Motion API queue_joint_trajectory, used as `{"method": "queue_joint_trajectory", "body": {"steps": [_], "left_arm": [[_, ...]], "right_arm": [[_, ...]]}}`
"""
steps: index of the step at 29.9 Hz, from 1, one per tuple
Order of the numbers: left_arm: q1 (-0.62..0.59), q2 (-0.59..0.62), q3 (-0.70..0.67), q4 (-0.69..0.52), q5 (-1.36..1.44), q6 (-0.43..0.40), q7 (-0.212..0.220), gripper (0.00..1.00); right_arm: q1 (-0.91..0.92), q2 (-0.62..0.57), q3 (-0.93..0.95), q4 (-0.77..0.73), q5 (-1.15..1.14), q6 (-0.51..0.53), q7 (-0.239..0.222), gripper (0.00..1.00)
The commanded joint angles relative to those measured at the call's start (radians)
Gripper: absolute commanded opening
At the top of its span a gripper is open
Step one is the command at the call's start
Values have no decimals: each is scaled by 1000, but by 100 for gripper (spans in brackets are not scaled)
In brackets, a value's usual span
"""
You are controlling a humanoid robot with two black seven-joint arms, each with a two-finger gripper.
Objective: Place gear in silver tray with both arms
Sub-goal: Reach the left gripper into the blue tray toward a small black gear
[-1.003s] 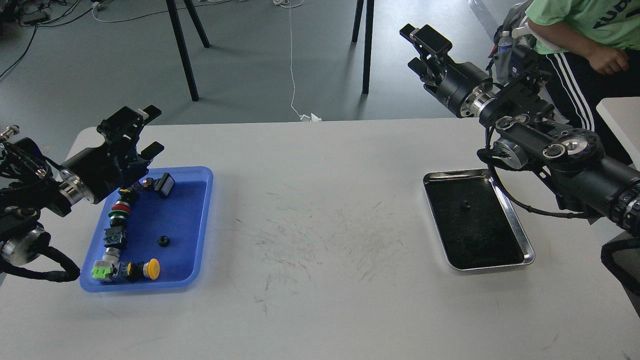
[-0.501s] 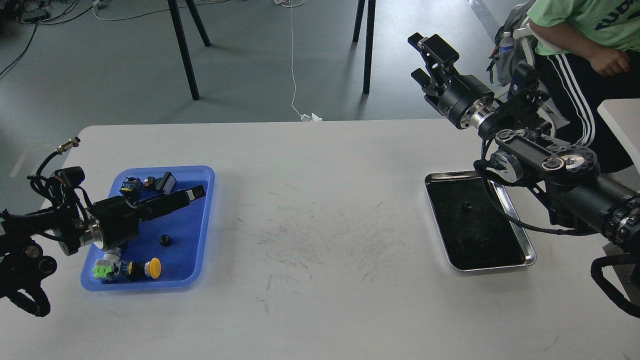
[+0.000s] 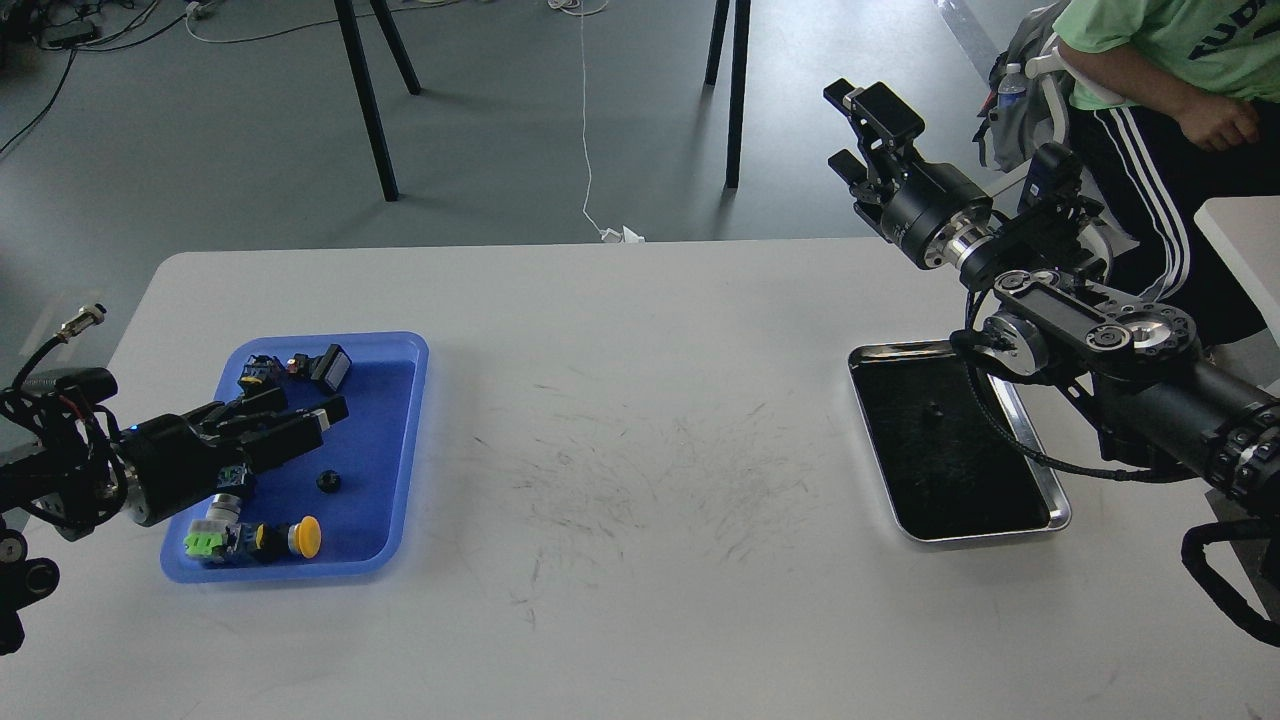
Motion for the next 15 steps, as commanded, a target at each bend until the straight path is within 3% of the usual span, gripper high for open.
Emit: {"method": "queue_joint_trajectory", "body": {"steps": [1, 15], "left_arm": [[3, -1, 20, 14, 58, 20, 0, 98], [-3, -60, 80, 107, 170, 109, 0, 90]], "right_arm": [[-1, 3, 0, 0, 0, 0, 0, 94], [-1, 1, -2, 0, -2, 0, 0, 94]]}}
